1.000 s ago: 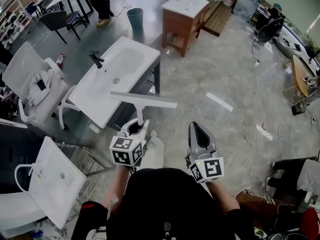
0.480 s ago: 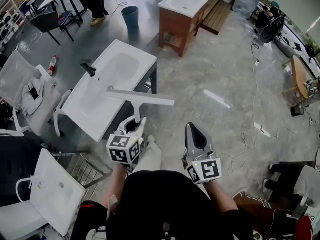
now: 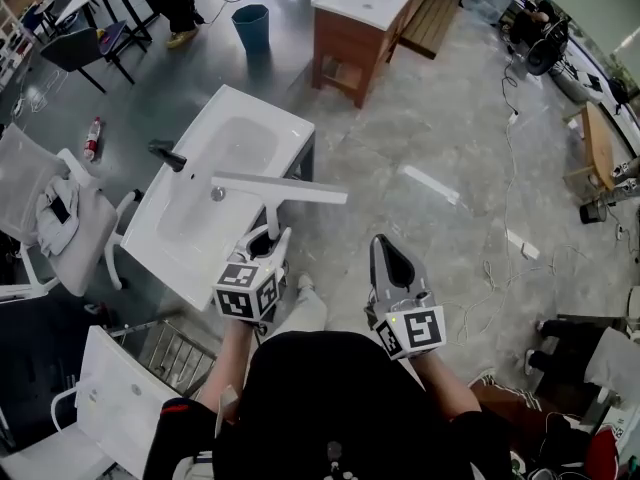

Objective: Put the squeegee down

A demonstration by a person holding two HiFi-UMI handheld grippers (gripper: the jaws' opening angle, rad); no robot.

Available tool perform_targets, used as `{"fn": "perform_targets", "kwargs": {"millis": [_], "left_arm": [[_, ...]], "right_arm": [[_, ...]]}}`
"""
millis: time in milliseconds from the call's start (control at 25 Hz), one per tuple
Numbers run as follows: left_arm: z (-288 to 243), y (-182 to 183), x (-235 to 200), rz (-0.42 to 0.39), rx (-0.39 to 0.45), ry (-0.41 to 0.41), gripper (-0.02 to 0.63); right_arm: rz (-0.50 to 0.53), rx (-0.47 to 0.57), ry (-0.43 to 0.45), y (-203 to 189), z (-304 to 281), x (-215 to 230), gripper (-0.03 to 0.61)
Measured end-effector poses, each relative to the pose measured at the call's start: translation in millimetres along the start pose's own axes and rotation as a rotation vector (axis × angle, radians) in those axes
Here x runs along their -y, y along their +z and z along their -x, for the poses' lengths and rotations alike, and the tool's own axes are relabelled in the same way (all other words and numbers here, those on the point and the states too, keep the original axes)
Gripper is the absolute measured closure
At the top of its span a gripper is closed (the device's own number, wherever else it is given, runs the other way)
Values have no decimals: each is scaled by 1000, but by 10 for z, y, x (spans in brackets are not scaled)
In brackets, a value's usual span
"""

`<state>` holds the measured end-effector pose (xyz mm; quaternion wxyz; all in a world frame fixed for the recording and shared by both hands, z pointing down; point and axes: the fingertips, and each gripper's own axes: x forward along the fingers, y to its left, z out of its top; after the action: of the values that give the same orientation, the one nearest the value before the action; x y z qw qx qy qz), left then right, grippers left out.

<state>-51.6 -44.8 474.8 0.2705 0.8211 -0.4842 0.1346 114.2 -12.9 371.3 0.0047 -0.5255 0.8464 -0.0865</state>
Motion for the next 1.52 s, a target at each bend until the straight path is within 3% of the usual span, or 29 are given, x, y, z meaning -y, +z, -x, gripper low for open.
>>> {"fn": "perform_targets", "kwargs": {"millis": [400, 720, 1200, 1520], "left_arm": [[-458, 346, -553, -22, -22, -46, 532], [-649, 365, -717, -12, -62, -74, 532], [-958, 295, -1139, 13, -122, -36, 532], [-1441, 318, -1383, 19, -181, -13, 532]], "right_arm": [[26, 21, -14, 64, -750, -13, 575], [43, 0, 5, 51, -952, -61, 575], [53, -38, 78, -1, -1522, -35, 575], [31, -76, 132, -57, -2063, 245, 576]]}}
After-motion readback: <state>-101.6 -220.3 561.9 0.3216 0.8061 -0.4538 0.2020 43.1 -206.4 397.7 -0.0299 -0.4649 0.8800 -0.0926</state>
